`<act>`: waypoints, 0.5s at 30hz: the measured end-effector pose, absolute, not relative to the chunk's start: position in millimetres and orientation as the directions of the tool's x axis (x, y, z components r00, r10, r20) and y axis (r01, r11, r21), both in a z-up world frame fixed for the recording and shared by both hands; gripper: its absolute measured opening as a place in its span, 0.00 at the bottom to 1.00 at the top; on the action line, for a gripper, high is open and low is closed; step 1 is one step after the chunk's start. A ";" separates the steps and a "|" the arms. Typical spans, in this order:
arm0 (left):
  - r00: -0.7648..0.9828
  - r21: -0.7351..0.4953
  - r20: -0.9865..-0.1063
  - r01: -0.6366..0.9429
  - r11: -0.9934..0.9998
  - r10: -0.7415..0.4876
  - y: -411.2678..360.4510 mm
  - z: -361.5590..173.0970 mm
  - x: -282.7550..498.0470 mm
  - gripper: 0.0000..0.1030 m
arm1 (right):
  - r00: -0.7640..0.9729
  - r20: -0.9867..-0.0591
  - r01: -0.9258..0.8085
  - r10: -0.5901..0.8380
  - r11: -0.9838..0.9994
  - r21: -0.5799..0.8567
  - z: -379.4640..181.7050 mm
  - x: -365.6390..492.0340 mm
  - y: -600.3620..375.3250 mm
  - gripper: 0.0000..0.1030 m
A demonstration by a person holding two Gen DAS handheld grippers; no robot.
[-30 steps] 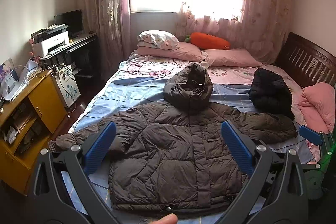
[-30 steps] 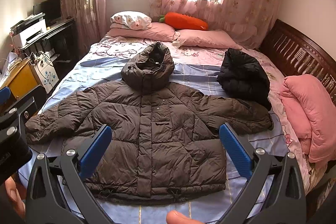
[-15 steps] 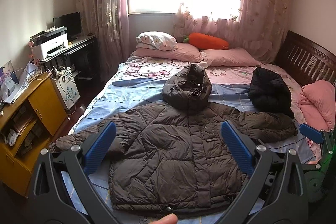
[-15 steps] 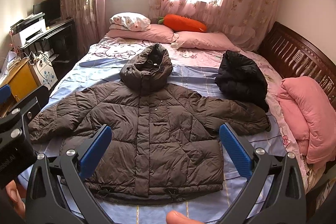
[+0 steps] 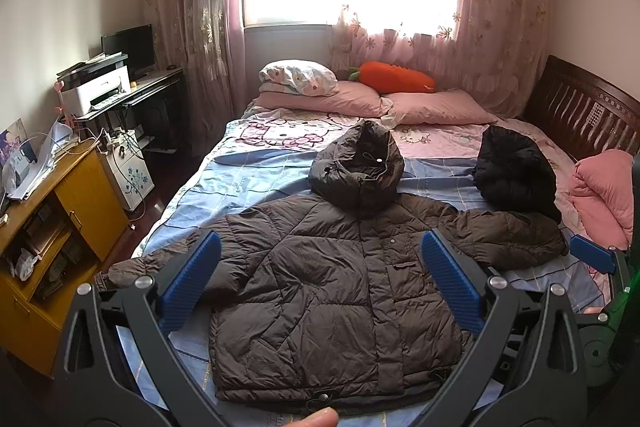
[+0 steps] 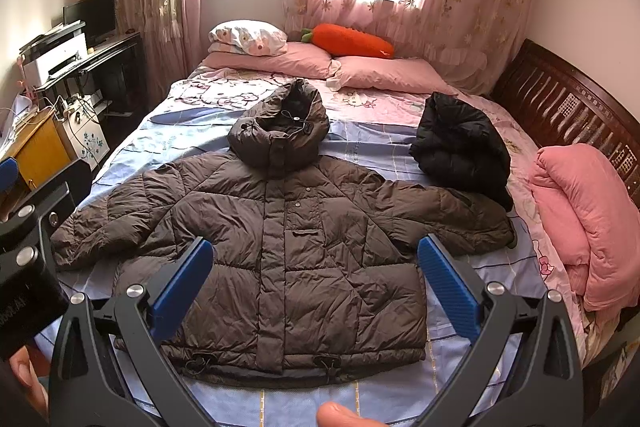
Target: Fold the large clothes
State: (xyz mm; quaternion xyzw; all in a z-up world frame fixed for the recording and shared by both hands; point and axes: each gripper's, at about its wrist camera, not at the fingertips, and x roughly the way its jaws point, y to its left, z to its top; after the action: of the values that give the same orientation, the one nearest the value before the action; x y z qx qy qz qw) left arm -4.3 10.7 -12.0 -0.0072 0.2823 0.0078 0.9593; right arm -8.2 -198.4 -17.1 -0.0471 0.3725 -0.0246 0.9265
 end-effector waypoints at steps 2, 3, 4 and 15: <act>0.840 -0.010 -0.542 -0.021 1.000 0.012 11.0 -12.2 -3.8 0.98 | 0.721 -0.688 0.010 -0.082 0.994 -0.107 -19.0 -8.6 -197.9 0.99; 0.841 -0.010 -0.541 -0.020 1.000 0.011 10.7 -11.9 -3.9 0.98 | 0.721 -0.688 0.011 -0.082 0.994 -0.107 -18.8 -8.7 -198.0 0.99; 0.840 -0.010 -0.542 -0.020 1.000 0.011 10.7 -12.0 -3.7 0.98 | 0.721 -0.688 0.011 -0.081 0.994 -0.106 -18.7 -8.6 -198.1 0.99; 0.840 -0.009 -0.542 -0.020 1.000 0.012 10.1 -12.7 -4.0 0.98 | 0.720 -0.690 0.008 -0.080 0.994 -0.106 -20.4 -9.4 -198.2 0.99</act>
State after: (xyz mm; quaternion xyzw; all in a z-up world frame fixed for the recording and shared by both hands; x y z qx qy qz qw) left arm -4.0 10.1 -12.7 -0.0071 0.2826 0.0084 0.9592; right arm -9.4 -198.2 -20.4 -0.0478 0.3737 -0.0238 0.9260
